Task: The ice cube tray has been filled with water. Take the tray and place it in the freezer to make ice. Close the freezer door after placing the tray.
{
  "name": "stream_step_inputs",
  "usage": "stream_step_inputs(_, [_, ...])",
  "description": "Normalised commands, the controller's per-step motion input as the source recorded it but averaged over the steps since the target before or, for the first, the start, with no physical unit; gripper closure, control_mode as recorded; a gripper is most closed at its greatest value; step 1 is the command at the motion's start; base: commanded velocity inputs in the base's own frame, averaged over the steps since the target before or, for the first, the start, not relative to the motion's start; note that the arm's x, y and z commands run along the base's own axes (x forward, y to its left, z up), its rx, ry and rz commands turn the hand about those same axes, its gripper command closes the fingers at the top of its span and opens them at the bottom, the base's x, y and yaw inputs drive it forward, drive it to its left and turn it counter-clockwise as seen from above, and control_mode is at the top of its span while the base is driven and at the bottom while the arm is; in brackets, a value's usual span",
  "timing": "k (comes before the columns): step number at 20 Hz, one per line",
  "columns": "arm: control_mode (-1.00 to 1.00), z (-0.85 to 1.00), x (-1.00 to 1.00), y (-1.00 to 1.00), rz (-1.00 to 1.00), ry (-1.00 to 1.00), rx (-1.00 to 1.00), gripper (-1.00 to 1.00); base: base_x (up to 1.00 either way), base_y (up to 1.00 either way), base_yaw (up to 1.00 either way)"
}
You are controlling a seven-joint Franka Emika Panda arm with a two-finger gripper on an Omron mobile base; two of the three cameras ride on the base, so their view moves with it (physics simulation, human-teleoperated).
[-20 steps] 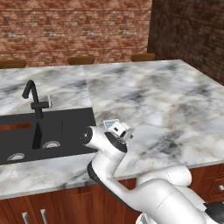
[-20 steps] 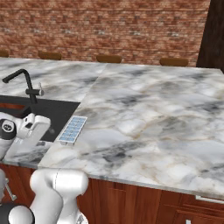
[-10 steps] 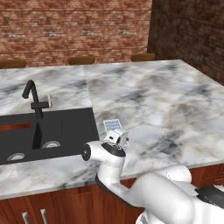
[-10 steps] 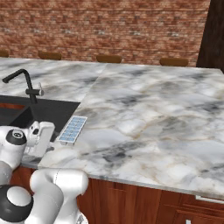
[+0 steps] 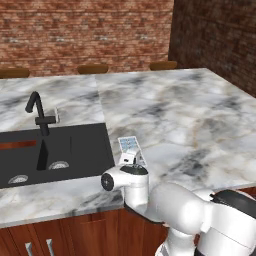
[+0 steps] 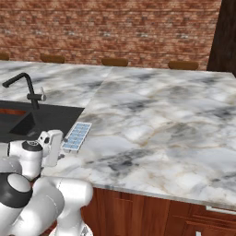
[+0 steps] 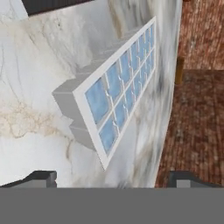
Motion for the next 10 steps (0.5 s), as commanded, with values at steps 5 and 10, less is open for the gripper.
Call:
stream_step_inputs(5, [-1.0, -0.34, 0.33, 0.15, 0.16, 0.07, 0.0, -1.0, 0.0, 0.0, 0.0])
stream_step_inputs(10, [-1.0, -0.22, 0.36, 0.17, 0.14, 0.01, 0.0, -1.0, 0.0, 0.0, 0.0])
